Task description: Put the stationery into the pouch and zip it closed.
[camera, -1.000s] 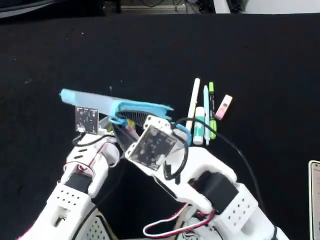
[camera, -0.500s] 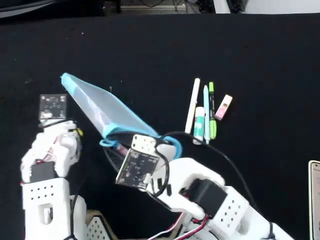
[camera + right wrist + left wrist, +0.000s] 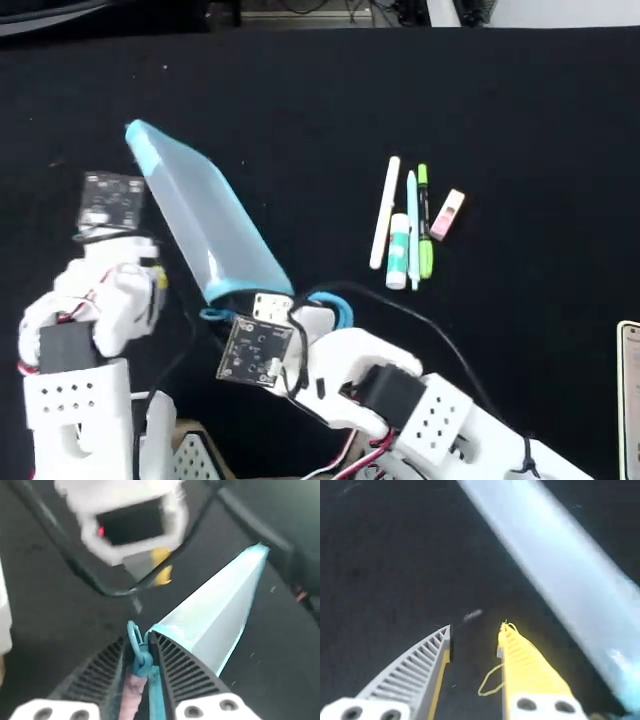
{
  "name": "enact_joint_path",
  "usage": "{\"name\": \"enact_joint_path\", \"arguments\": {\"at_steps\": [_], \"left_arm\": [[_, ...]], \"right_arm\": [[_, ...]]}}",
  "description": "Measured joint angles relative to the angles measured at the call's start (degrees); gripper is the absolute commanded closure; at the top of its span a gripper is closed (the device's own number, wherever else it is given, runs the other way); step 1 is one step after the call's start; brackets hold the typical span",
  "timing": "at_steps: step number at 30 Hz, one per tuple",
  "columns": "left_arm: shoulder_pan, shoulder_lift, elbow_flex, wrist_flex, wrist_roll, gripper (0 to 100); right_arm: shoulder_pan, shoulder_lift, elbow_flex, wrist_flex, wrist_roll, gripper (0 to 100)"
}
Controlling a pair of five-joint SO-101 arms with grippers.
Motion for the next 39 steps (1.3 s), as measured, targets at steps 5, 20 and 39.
{"name": "enact_joint_path", "arguments": {"at_steps": [5, 20, 39], "left_arm": [[2.55, 0.0, 2.81, -6.68, 0.0, 84], [2.64, 0.0, 14.33, -18.29, -0.18, 84], [23.91, 0.35, -12.31, 18.37, 4.4, 79]], "right_arm": [[1.41, -0.09, 6.42, -0.09, 0.0, 98.8], [6.15, -0.09, 8.18, -0.09, 0.0, 98.7], [6.15, -0.09, 8.7, -0.09, 0.0, 98.7]]}}
